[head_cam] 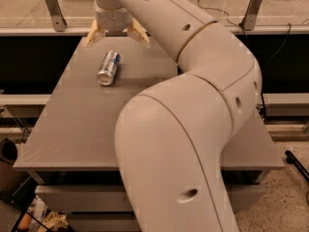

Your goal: Place redbull can upright

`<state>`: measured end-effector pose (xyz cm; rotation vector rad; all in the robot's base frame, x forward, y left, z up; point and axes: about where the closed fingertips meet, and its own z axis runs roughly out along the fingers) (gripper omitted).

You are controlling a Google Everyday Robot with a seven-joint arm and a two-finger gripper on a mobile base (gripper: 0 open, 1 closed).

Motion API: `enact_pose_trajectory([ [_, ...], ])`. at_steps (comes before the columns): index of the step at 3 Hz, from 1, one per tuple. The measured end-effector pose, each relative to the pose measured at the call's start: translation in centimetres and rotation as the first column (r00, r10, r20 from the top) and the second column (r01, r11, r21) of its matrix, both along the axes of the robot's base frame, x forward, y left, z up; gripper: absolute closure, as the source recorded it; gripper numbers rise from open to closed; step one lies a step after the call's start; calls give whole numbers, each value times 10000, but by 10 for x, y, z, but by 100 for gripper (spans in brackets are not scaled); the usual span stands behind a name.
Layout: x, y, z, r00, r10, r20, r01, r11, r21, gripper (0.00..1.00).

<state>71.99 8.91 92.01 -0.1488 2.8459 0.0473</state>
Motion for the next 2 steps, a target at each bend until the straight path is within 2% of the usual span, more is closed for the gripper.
enact_pose_trajectory([
  [2,5,10,-26,9985,11,-552,6,9996,293,0],
])
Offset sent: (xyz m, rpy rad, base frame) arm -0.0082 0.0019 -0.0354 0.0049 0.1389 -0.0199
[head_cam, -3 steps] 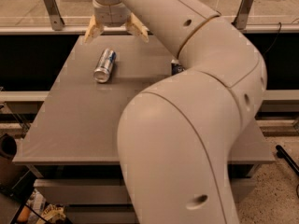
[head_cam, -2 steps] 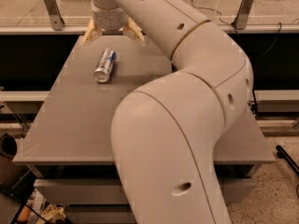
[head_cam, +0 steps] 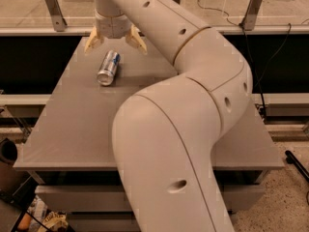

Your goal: Place redbull can upright

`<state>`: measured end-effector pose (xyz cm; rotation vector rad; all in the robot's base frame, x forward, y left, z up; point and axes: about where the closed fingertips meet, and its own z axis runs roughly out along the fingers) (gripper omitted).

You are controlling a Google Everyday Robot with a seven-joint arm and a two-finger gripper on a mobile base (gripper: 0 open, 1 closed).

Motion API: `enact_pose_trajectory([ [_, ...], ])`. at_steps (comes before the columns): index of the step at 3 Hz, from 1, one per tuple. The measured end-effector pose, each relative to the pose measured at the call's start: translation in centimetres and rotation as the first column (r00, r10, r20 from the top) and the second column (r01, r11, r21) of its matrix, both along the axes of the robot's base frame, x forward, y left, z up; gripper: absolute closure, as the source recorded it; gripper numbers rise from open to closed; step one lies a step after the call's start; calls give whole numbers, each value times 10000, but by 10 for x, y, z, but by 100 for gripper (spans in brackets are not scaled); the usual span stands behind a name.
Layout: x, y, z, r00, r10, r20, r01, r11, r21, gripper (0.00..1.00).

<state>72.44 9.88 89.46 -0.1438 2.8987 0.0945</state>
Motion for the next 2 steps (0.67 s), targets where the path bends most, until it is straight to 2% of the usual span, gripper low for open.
enact_pose_trajectory([
  [2,7,13,-23,9983,103,-577,-114,9998,-178,0],
])
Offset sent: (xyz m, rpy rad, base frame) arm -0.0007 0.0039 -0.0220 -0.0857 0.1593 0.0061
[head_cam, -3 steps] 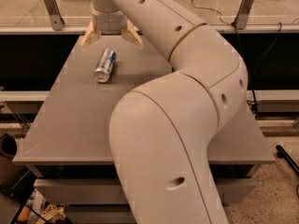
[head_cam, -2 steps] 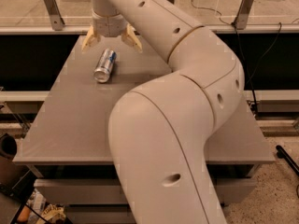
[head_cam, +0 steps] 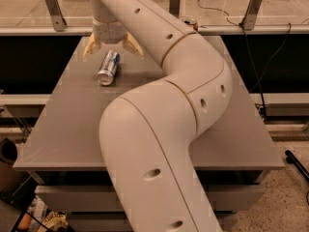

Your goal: Place redbull can upright

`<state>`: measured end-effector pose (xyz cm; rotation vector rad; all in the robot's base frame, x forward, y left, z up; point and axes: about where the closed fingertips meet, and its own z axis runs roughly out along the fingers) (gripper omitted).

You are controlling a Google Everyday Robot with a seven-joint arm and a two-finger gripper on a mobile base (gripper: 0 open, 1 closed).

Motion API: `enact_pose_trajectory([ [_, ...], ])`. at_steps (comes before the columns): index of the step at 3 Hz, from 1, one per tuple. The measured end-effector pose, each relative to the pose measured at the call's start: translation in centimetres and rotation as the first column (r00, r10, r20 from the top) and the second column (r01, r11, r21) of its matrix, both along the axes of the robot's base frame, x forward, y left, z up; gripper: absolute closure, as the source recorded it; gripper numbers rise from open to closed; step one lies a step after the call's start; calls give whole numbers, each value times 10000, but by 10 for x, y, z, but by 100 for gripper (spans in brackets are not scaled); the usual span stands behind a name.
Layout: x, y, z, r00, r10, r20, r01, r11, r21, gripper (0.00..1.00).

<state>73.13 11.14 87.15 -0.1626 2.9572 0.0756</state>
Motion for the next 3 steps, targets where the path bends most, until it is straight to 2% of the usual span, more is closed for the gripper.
enact_pose_trajectory([
  [3,10,8,-13,9972,-696,-267,697,9976,24,0],
])
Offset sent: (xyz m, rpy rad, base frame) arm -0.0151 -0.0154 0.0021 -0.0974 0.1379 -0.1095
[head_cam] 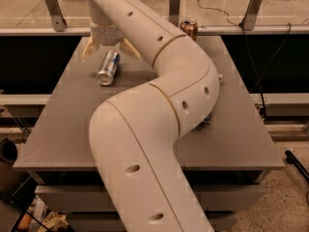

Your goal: Place redbull can upright

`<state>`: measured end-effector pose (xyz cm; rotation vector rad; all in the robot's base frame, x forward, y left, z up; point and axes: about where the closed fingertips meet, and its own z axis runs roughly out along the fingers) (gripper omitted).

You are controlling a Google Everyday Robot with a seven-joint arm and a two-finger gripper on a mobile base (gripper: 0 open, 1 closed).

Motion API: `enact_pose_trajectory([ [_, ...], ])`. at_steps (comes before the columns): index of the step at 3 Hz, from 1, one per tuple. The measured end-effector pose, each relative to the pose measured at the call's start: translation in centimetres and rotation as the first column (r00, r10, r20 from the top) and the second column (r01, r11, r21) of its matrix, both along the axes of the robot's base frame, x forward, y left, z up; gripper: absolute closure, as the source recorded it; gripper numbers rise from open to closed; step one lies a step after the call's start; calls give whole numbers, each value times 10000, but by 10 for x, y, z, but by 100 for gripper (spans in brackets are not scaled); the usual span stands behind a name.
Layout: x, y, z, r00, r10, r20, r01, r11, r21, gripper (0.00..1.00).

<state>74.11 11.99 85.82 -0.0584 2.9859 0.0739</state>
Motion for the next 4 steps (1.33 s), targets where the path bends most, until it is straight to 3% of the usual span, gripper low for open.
enact_pose_trajectory([
  [1,2,4,-8,9999,61,-144,-58,9998,210,0],
  [2,3,6,-12,9997,136,-189,-129,9994,326,18],
  [4,16,16,-17,9997,150,206,-162,9980,613,64],
])
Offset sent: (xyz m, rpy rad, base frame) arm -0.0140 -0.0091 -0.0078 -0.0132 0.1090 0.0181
